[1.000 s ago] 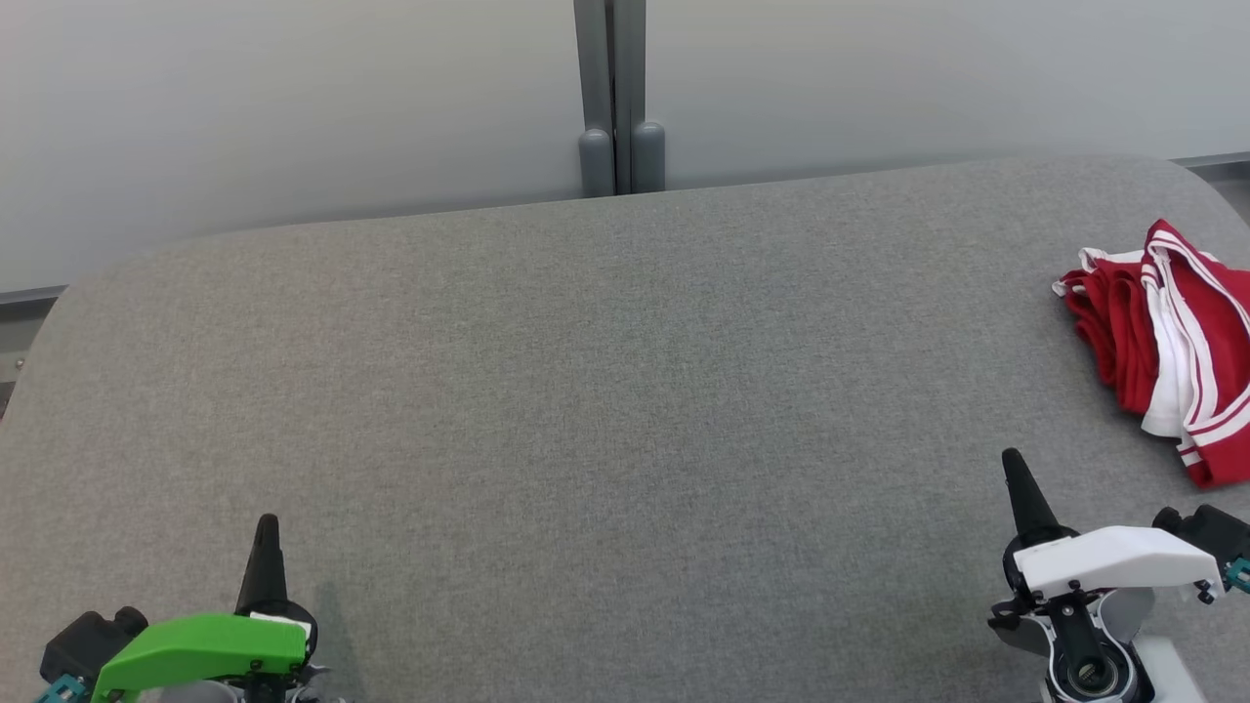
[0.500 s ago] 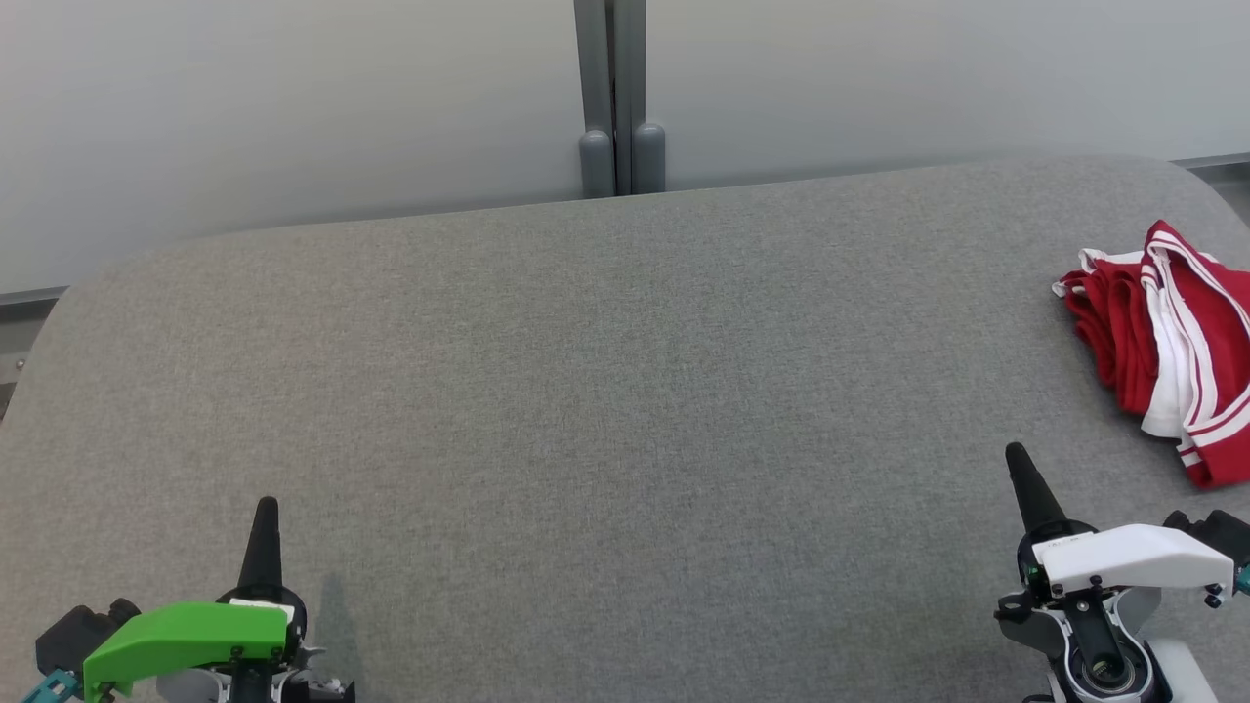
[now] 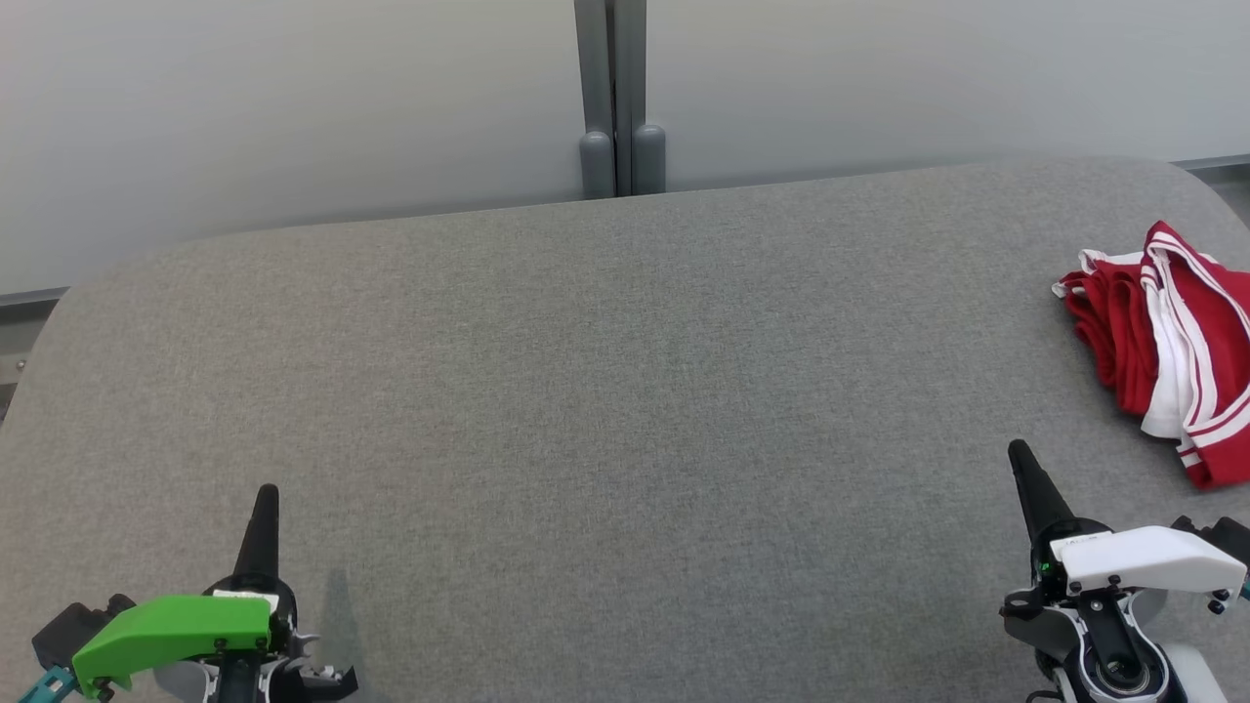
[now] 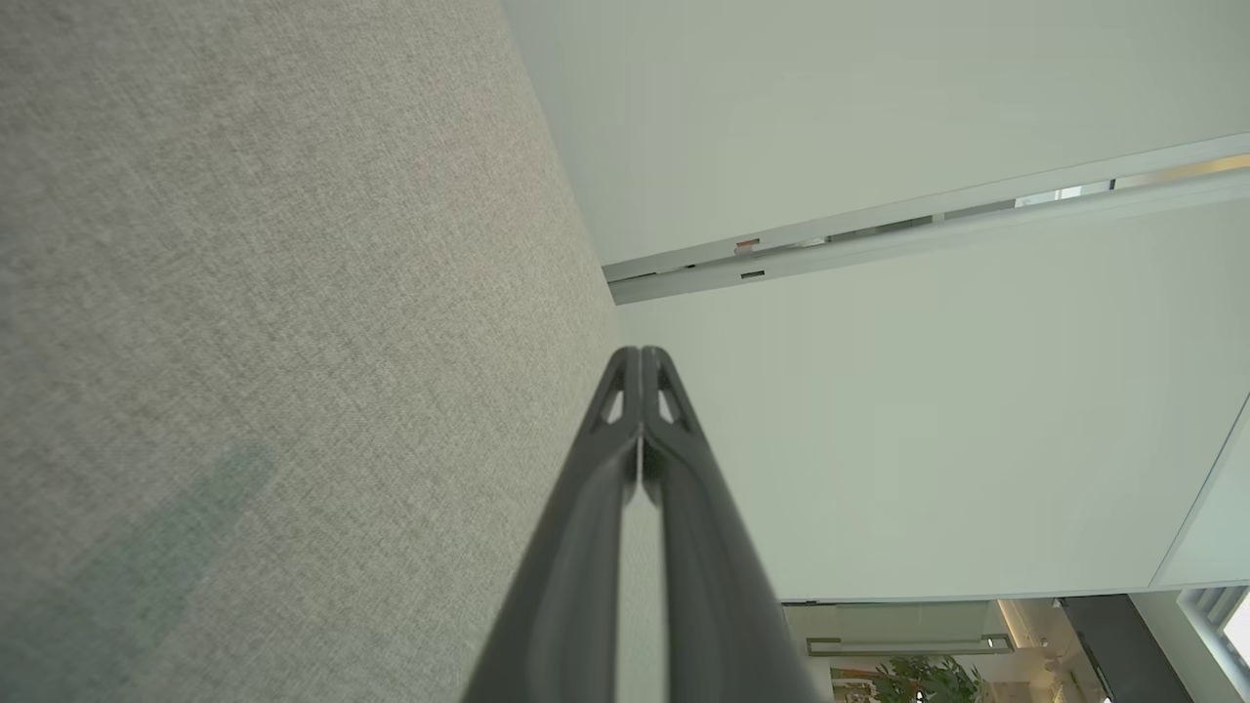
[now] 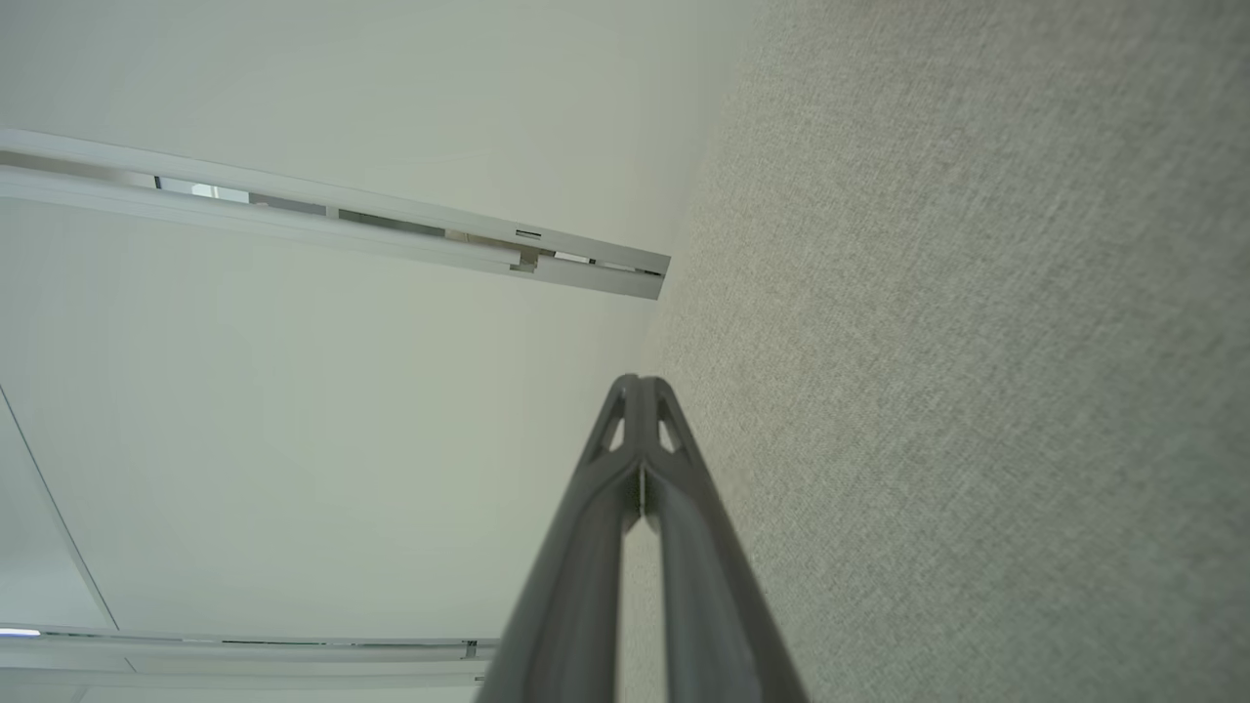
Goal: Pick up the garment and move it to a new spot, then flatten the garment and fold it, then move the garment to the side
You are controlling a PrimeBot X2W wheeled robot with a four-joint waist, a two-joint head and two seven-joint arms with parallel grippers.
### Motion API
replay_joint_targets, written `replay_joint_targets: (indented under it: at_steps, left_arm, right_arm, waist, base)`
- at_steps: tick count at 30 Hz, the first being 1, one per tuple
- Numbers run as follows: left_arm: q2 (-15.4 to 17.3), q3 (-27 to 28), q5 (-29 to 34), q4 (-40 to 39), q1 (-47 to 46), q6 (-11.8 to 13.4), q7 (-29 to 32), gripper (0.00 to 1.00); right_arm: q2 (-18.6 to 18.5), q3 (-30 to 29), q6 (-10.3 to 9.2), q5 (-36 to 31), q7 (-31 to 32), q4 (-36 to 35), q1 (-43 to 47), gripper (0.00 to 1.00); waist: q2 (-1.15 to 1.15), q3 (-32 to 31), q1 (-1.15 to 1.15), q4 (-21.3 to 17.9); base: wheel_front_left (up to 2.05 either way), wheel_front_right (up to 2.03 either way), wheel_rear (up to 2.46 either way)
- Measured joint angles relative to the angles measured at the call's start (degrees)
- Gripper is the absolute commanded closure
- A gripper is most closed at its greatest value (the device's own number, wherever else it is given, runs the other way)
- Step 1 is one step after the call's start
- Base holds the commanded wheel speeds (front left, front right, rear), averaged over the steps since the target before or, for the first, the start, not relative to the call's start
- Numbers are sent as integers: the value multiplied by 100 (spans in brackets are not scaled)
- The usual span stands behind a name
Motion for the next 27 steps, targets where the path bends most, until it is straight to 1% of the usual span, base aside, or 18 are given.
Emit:
replay_joint_targets:
  at_steps: [6,27]
  left_arm:
    - [2,14,-318,-54,-27,0,75,100]
    - [9,59,-1139,-181,-100,0,307,100]
  right_arm:
    - [-3,-24,0,301,88,-76,18,100]
    - [-10,-86,-1,1104,318,-297,107,100]
  waist:
    - [0,-4,0,1]
    - [0,-18,0,3]
  base:
    - [0,0,0]
    - [0,0,0]
